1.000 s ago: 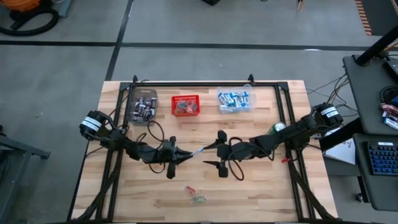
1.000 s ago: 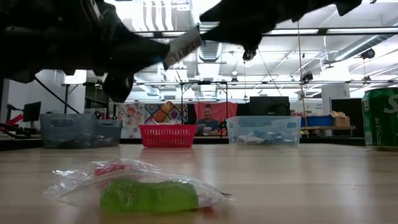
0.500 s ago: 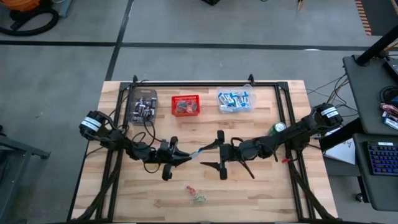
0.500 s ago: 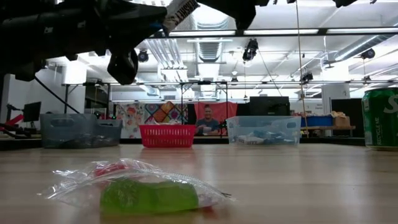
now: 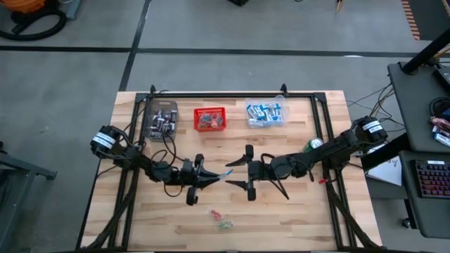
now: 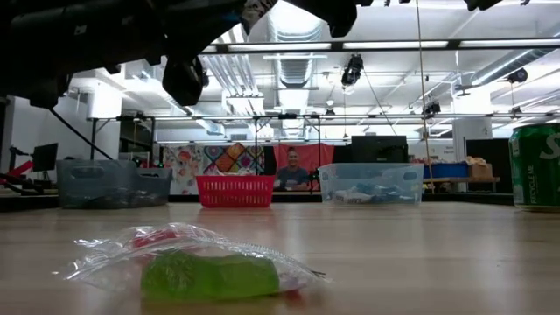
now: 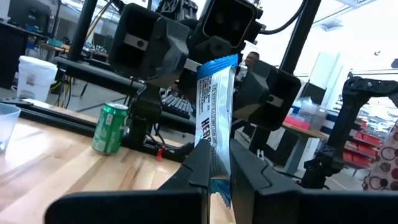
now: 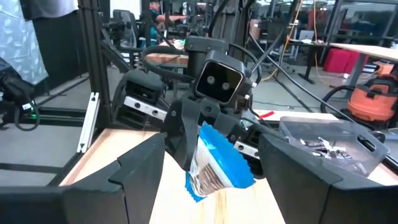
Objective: Sort candy
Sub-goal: Put the white chocolate into the transparent bin
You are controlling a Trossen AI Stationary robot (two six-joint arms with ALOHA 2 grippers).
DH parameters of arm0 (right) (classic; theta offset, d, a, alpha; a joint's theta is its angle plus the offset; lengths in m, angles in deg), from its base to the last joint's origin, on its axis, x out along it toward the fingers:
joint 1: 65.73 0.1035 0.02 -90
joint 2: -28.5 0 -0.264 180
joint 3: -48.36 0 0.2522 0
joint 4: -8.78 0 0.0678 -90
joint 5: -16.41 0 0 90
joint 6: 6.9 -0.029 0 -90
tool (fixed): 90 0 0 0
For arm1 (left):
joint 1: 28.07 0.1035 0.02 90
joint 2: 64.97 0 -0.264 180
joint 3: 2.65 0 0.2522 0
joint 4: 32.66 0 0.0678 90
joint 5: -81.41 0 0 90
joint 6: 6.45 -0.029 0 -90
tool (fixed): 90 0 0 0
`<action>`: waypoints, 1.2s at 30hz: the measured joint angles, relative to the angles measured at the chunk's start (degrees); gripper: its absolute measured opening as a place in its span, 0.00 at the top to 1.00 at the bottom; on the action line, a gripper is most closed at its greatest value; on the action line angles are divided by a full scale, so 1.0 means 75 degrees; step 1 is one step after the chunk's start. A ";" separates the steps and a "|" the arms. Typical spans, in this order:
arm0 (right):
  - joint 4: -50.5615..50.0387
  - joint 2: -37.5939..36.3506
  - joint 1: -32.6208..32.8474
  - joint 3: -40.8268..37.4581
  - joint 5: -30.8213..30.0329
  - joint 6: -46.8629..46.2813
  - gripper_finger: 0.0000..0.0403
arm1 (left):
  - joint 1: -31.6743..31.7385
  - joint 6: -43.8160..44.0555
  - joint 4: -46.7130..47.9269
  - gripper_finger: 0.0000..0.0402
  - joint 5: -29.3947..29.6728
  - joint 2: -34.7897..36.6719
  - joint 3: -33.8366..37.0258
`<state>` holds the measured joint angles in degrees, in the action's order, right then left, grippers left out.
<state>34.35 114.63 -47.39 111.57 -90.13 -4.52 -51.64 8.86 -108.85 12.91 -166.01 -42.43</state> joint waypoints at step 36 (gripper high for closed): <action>-0.2544 -0.0864 -0.0633 0.0012 -0.1077 0.0038 0.96 | 0.0009 -0.0660 0.1285 0.64 0.0801 0.0242 0.0049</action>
<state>15.27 108.15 -52.13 111.66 -98.20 -4.23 -51.58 3.91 -99.21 18.91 -164.19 -42.07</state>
